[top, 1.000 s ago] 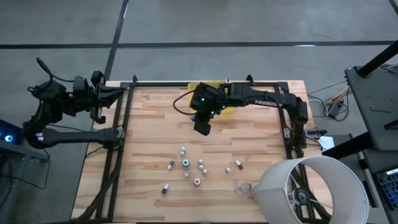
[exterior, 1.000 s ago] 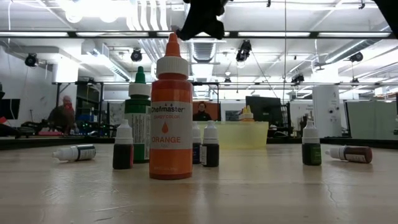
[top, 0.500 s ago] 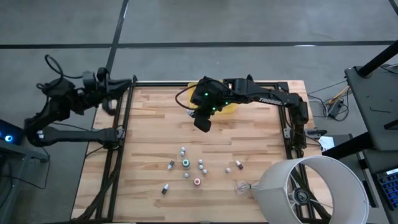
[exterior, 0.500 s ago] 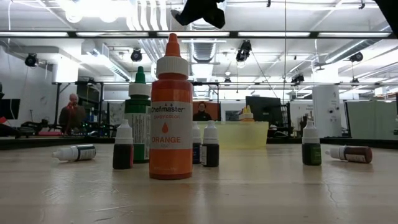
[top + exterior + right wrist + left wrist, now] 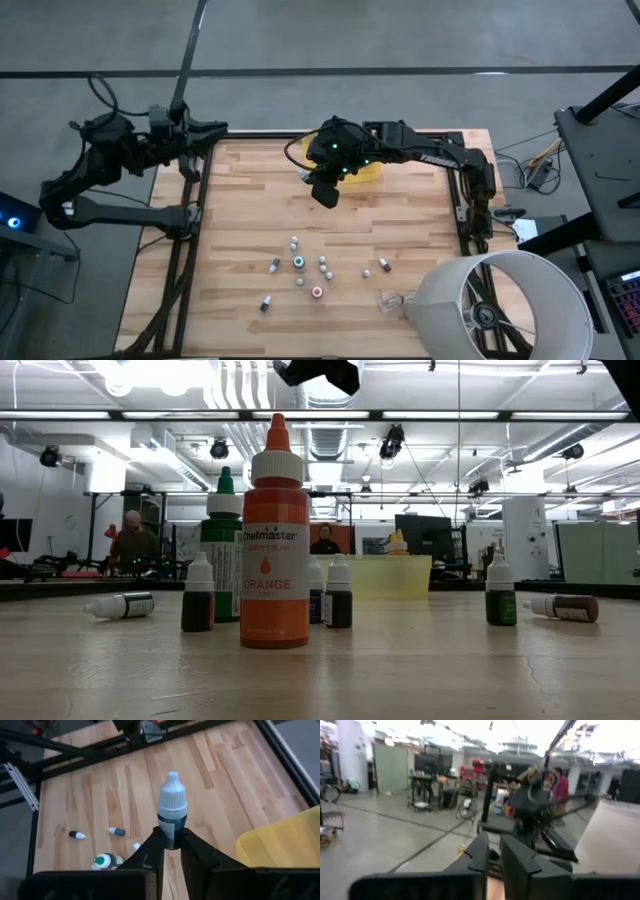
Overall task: Pick & Place food coloring
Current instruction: Put the top small black food coloring bottle into the yellow bin
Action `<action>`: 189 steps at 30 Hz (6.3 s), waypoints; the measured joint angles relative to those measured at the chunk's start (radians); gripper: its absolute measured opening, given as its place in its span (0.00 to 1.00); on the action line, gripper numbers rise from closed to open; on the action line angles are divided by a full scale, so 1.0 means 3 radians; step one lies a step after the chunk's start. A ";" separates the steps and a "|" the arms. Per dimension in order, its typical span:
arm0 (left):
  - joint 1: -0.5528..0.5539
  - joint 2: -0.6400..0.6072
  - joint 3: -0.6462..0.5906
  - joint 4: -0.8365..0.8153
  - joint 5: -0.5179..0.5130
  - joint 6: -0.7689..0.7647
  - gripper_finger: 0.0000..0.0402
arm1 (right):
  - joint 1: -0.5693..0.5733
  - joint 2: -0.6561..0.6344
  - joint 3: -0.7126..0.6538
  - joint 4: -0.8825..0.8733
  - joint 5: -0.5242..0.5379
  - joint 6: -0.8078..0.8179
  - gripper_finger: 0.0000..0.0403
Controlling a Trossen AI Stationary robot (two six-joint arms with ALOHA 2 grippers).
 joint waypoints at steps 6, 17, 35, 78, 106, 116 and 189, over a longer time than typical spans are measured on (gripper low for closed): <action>0.0000 0.0389 0.0393 -0.0428 0.0039 0.0002 0.32 | -0.0011 0.0000 0.0246 -0.0012 -0.0004 -0.0059 0.09; -0.0001 0.1185 0.1167 -0.0837 0.0239 0.0276 0.48 | -0.0053 -0.0047 0.0529 -0.0029 -0.0003 -0.0151 0.09; 0.0005 0.1565 0.1462 -0.1000 0.0912 0.0256 0.49 | -0.0052 -0.0150 0.0530 -0.0247 0.0001 -0.0226 0.09; 0.0019 0.1776 0.1462 -0.1073 0.0904 0.0204 0.34 | -0.0051 -0.0154 0.0530 -0.0286 -0.0013 -0.0265 0.10; 0.0022 0.1779 0.1461 -0.1153 0.0904 0.0156 0.09 | -0.0050 -0.0154 0.0530 -0.0289 -0.0014 -0.0271 0.10; 0.0022 0.1781 0.1461 -0.1147 0.0904 0.0158 0.08 | -0.0051 -0.0154 0.0530 -0.0289 -0.0014 -0.0278 0.10; 0.0078 0.1886 0.1821 -0.1522 0.0877 0.0085 0.18 | -0.0050 -0.0149 0.0529 -0.0289 -0.0028 -0.0287 0.10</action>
